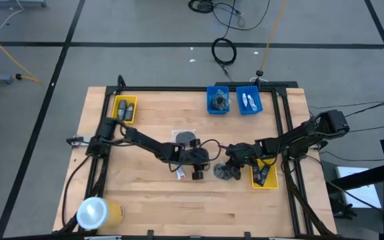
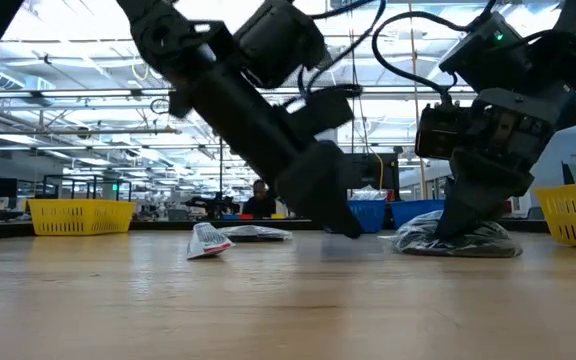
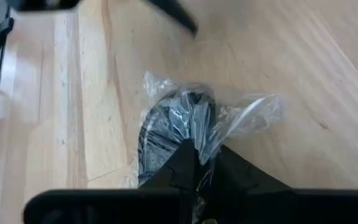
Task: Pick & Place Travel size toiletries
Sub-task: Put the black hairbrush into the left blue bin
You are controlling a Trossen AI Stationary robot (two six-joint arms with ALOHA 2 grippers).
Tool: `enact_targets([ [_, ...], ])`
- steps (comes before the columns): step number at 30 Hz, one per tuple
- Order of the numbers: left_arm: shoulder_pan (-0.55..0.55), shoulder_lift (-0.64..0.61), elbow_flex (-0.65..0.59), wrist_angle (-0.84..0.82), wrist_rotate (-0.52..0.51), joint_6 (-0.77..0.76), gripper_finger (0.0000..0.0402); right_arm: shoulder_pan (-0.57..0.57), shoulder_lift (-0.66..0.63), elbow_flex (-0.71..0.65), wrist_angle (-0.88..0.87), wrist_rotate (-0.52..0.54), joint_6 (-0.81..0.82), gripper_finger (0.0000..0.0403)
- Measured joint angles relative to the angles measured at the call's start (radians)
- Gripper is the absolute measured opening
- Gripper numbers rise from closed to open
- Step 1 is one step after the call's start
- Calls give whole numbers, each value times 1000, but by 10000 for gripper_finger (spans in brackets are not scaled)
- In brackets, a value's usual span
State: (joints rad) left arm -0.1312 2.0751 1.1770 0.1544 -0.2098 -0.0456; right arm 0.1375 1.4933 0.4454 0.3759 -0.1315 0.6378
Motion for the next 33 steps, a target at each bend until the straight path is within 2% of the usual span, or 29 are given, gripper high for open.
enact_targets([
  [5, -2, -91, -30, -184, -111, -17, 170, 0, 1, -1, 52, 5, 18, 43],
  [8, -12, -148, -113, -206, -181, -50, 170, -3, 1, -2, 84, 46, -7, 41],
  [11, -22, -220, -234, -154, -242, -117, 170, -26, 1, -2, 151, 123, -57, 27],
  [17, -26, -320, -477, 139, -298, -278, 170, -169, -2, 31, 298, 369, -156, 30],
  [21, -48, -370, -569, 211, -373, -298, 171, -323, -14, 126, 188, 484, -224, 35],
  [26, -73, -422, -630, 210, -506, -331, 170, -509, -10, 292, -40, 499, -284, 26],
  [30, -87, -421, -687, 210, -596, -502, 170, -611, -8, 362, -103, 503, -305, 33],
  [33, -85, -420, -743, 208, -647, -570, 170, -659, -10, 367, -106, 534, -272, 38],
])
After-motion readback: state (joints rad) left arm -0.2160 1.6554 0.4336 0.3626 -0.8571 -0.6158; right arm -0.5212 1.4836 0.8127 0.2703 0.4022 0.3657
